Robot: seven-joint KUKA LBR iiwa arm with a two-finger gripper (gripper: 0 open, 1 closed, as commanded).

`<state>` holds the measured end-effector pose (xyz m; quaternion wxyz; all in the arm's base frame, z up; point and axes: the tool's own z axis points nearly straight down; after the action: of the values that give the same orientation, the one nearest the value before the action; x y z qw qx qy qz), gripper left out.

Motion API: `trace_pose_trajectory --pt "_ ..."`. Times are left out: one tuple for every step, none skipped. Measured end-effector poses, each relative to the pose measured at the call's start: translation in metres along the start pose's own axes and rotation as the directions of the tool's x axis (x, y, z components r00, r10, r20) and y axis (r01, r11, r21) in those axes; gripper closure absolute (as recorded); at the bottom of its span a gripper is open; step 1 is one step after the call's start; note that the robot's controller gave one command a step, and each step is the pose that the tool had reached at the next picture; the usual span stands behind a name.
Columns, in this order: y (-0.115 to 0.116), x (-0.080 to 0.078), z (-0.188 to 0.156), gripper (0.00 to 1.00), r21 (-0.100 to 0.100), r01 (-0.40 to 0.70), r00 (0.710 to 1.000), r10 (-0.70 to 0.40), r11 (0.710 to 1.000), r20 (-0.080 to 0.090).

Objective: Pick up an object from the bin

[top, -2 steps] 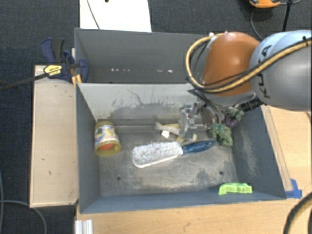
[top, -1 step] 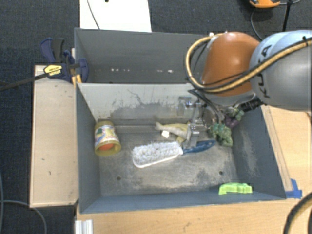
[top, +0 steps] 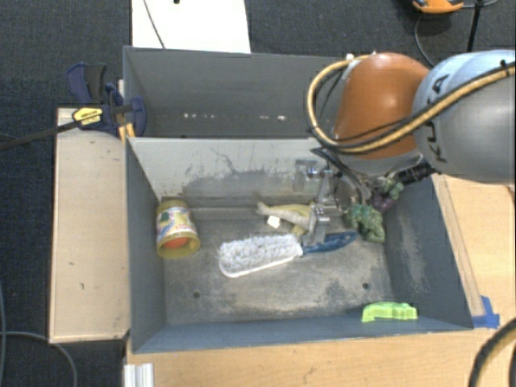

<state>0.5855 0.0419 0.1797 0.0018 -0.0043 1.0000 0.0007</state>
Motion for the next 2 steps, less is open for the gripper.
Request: trace_pose_trajectory --pt "0.006 0.0 0.046 0.0 0.0 0.015 1.0 -0.015 1.0 0.007" --pt "-0.004 0.011 0.11 1.0 -0.001 0.321 0.947 -0.321 0.947 -0.004"
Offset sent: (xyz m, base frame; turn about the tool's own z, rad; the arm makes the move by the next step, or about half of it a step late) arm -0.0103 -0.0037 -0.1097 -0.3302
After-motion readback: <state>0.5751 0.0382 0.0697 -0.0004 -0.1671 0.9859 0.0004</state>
